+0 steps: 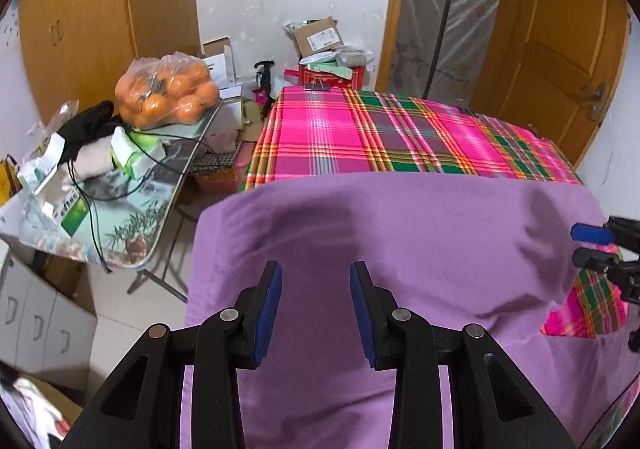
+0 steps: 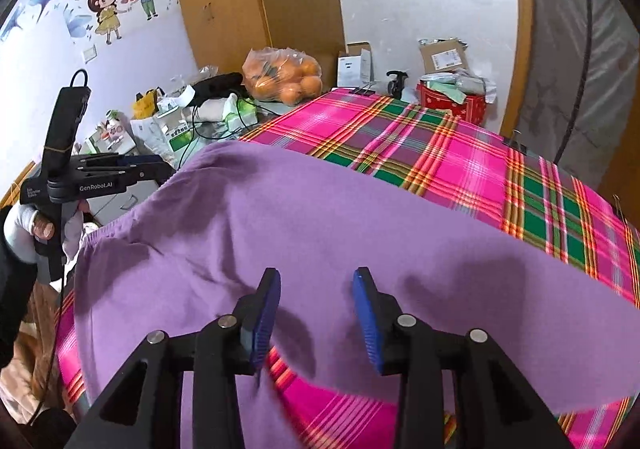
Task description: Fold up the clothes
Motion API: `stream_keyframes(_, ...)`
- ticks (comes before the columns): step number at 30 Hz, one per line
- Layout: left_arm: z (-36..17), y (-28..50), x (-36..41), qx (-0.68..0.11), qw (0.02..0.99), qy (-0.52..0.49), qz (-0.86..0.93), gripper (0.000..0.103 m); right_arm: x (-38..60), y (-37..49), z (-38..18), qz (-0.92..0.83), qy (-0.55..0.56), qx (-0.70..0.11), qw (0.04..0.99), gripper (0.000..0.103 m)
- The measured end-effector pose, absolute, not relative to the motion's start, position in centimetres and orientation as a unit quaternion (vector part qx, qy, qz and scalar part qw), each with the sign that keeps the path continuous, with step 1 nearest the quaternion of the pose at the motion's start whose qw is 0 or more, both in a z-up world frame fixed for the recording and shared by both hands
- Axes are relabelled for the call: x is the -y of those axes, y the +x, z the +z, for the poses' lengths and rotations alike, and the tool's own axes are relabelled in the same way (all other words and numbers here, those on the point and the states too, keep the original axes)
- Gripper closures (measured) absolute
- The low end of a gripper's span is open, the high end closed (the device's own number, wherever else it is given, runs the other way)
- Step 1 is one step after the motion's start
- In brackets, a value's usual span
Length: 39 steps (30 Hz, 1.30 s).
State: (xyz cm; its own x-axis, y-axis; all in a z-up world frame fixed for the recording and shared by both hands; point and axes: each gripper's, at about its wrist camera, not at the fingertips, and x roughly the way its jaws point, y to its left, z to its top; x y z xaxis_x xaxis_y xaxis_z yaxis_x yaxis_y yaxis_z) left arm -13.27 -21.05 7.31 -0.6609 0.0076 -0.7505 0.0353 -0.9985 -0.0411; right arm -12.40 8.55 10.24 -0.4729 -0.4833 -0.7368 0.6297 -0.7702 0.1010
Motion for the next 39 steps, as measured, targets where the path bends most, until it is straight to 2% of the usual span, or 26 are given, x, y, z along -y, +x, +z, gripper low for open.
stream_keyframes(25,7.9,-14.7,20.5,0.039,0.073,0.386,-0.919,0.066,-6.7,-16.0,9.9,-0.837,0.402,-0.109,0.355,0.064)
stream_keyframes(33,6.1,-18.8,22.8,0.084,0.049,0.427,-0.899,0.066,-5.5,-19.8,8.8,-0.828,0.410,-0.146,0.354,0.064)
stream_keyframes(39,3.7,-22.0,25.6,0.086,0.013,0.442,-0.893,0.066,-5.4,-23.3,7.3,-0.823,0.423,-0.151,0.349,0.064)
